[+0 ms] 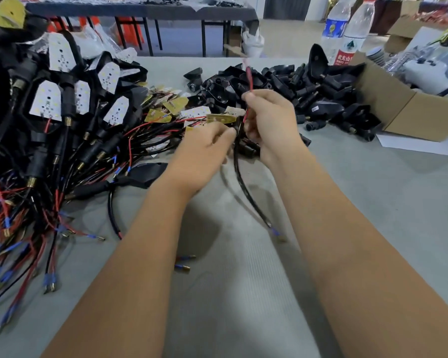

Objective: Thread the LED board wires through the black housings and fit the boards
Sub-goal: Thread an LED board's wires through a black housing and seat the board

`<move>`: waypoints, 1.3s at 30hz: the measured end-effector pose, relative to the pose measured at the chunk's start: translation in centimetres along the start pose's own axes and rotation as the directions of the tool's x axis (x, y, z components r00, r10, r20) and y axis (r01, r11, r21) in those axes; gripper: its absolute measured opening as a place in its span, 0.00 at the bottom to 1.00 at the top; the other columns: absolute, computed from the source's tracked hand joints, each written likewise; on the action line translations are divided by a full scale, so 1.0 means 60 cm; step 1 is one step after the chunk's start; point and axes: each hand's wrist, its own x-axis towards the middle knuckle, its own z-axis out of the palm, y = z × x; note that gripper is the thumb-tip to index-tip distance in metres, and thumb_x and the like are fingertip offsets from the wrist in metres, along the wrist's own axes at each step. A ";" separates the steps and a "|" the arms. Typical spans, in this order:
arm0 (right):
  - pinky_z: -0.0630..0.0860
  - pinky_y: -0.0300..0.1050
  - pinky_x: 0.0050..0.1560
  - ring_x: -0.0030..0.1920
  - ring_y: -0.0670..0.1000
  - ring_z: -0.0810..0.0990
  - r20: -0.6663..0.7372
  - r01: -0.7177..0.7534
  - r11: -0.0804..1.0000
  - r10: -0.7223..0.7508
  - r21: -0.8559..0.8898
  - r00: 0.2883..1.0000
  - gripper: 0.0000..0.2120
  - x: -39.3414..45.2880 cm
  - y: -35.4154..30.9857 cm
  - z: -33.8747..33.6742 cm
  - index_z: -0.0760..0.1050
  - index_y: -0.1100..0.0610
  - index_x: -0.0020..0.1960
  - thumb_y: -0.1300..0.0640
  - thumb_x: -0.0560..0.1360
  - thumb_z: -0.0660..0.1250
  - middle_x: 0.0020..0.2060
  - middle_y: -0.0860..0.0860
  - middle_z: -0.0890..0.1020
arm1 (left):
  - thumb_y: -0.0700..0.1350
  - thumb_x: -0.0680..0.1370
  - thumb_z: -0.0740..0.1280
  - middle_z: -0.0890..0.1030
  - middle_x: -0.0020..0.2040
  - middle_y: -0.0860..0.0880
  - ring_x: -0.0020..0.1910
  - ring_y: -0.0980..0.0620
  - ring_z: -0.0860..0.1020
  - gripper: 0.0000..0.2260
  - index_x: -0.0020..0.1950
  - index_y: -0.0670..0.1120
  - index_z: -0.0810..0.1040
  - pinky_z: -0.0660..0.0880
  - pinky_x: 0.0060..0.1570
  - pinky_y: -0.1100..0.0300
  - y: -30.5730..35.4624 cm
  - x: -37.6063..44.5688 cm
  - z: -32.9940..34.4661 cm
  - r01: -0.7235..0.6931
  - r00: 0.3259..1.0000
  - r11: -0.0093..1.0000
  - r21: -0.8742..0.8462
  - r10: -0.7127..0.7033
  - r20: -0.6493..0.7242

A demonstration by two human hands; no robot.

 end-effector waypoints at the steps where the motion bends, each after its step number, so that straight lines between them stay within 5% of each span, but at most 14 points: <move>1: 0.63 0.35 0.22 0.21 0.46 0.69 -0.029 -0.018 0.998 0.020 0.059 0.999 0.05 0.000 -0.003 -0.005 0.75 0.58 0.46 0.62 0.79 0.63 0.21 0.46 0.72 | 0.54 0.75 0.60 0.82 0.35 0.46 0.33 0.51 0.79 0.10 0.45 0.50 0.78 0.77 0.33 0.55 0.001 -0.002 0.007 0.028 0.998 0.998 -0.049 -0.025 0.058; 6: 0.69 0.37 0.25 0.25 0.46 0.73 -0.165 -0.077 0.972 0.116 0.224 0.979 0.06 -0.005 0.022 -0.032 0.72 0.58 0.44 0.62 0.80 0.61 0.28 0.50 0.73 | 0.43 0.77 0.61 0.77 0.26 0.49 0.26 0.52 0.74 0.09 0.44 0.43 0.79 0.72 0.27 0.62 -0.006 -0.002 0.006 0.157 0.971 0.978 -0.139 -0.127 0.202; 15: 0.70 0.38 0.30 0.29 0.46 0.74 0.067 -0.088 0.988 0.080 0.126 0.995 0.07 -0.009 0.061 -0.053 0.76 0.52 0.41 0.59 0.78 0.67 0.32 0.47 0.76 | 0.44 0.83 0.58 0.76 0.28 0.52 0.24 0.58 0.72 0.10 0.49 0.48 0.79 0.69 0.26 0.67 -0.023 0.006 -0.001 0.072 0.992 0.994 0.082 -0.080 0.098; 21: 0.72 0.37 0.33 0.30 0.46 0.74 0.086 -0.174 0.923 0.154 0.342 0.984 0.05 -0.020 0.059 -0.045 0.78 0.55 0.42 0.60 0.77 0.68 0.30 0.47 0.77 | 0.46 0.82 0.60 0.82 0.36 0.50 0.38 0.49 0.79 0.09 0.46 0.54 0.79 0.75 0.45 0.51 -0.020 0.006 0.007 0.035 0.998 0.971 0.237 -0.046 0.043; 32: 0.75 0.36 0.36 0.32 0.46 0.74 0.137 -0.276 0.812 0.240 0.515 0.961 0.04 -0.020 0.058 -0.052 0.77 0.56 0.44 0.61 0.78 0.66 0.30 0.49 0.76 | 0.45 0.83 0.55 0.82 0.42 0.49 0.47 0.48 0.79 0.11 0.54 0.46 0.76 0.74 0.53 0.48 0.015 -0.008 0.035 0.035 0.999 0.936 0.351 -0.026 -0.033; 36: 0.75 0.37 0.37 0.32 0.47 0.73 0.170 -0.301 0.808 0.249 0.507 0.954 0.03 -0.023 0.057 -0.053 0.76 0.57 0.46 0.60 0.78 0.66 0.32 0.51 0.75 | 0.44 0.83 0.56 0.82 0.39 0.51 0.44 0.52 0.79 0.10 0.54 0.47 0.77 0.74 0.48 0.54 0.014 -0.008 0.032 0.051 0.999 0.952 0.302 -0.047 -0.019; 39: 0.74 0.37 0.34 0.32 0.47 0.72 0.155 -0.295 0.798 0.251 0.525 0.955 0.02 -0.023 0.056 -0.052 0.76 0.57 0.47 0.60 0.79 0.65 0.33 0.51 0.74 | 0.43 0.83 0.57 0.82 0.35 0.53 0.33 0.65 0.76 0.10 0.53 0.48 0.78 0.69 0.37 0.67 0.011 -0.008 0.033 0.049 0.997 0.982 0.182 -0.058 0.044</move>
